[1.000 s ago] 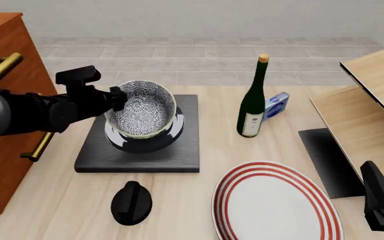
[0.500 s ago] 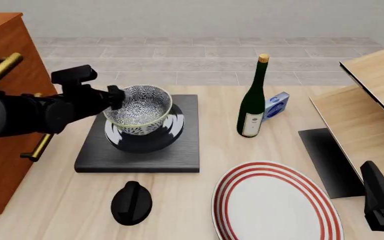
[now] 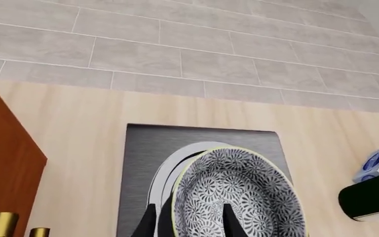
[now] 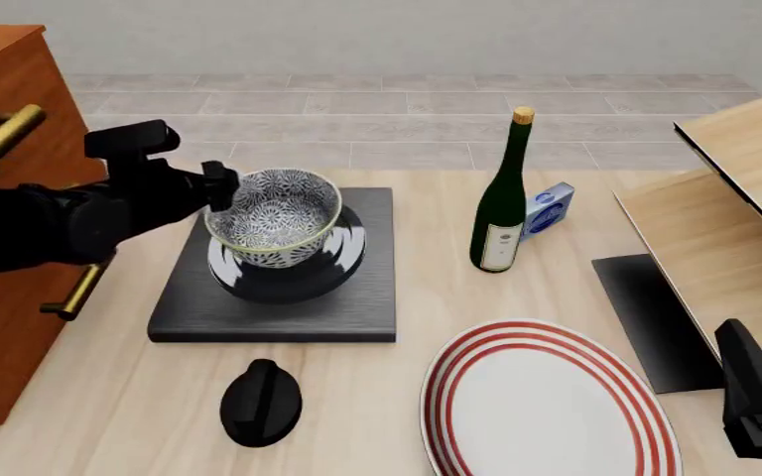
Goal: Put the bowl on the stove.
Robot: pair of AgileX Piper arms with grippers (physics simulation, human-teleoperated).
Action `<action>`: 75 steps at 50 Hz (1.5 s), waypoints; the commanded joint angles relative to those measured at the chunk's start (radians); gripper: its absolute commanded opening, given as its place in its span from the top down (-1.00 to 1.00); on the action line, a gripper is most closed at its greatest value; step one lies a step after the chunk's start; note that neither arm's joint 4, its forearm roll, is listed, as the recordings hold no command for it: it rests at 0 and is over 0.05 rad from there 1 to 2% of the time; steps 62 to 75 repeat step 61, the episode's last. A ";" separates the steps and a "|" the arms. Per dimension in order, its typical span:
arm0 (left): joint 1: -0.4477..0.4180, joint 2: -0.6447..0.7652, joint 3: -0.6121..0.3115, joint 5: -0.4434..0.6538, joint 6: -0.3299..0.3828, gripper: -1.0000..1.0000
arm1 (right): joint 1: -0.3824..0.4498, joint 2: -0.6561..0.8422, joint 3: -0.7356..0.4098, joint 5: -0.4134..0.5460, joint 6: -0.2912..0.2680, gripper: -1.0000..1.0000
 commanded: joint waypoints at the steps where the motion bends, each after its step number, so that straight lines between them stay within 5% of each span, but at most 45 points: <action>1: 0.006 -0.032 0.008 0.006 0.010 -1.00 | 0.000 0.000 0.000 0.000 0.000 -1.00; 75: -0.017 -0.298 0.064 0.086 -0.005 -1.00 | 0.000 0.000 0.000 0.000 0.000 -1.00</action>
